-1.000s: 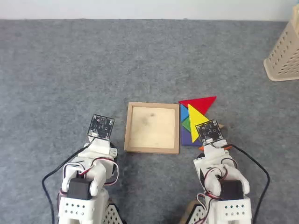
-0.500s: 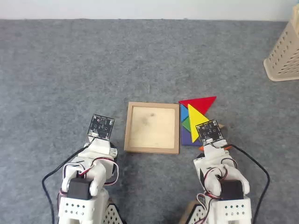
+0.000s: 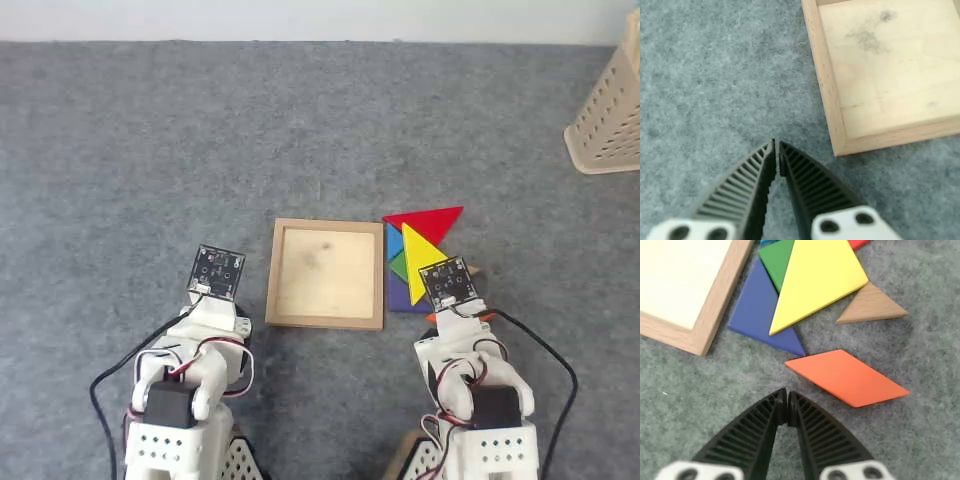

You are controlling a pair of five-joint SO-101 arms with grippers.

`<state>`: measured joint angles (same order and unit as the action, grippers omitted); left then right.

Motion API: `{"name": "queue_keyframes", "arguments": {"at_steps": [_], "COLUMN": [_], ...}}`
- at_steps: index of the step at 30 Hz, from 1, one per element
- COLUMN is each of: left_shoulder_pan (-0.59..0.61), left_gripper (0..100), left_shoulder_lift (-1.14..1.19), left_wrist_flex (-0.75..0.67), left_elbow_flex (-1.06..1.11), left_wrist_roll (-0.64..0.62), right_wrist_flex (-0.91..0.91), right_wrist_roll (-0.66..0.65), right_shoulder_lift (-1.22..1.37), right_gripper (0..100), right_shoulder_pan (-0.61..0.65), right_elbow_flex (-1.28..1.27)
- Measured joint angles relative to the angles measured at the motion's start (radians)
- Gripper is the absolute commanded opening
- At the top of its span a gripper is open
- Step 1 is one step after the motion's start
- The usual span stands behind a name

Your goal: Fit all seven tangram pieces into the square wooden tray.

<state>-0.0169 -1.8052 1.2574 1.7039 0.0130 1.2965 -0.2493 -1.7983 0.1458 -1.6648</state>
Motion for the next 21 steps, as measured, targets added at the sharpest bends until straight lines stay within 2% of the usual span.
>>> {"name": "queue_keyframes", "arguments": {"at_steps": [16,21], "left_shoulder_pan": [0.0,0.0], "left_gripper": [1,1], "left_shoulder_lift": [0.0,0.0], "left_wrist_flex": [0.0,0.0], "left_elbow_flex": [0.0,0.0], "left_wrist_roll": [0.0,0.0], "right_wrist_flex": [-0.006,-0.103], "right_wrist_roll": [0.0,0.0], "right_shoulder_lift": [0.0,0.0], "right_gripper": [1.2,1.3], "right_shoulder_pan": [0.0,-0.11], "right_elbow_flex": [0.0,0.0]}}
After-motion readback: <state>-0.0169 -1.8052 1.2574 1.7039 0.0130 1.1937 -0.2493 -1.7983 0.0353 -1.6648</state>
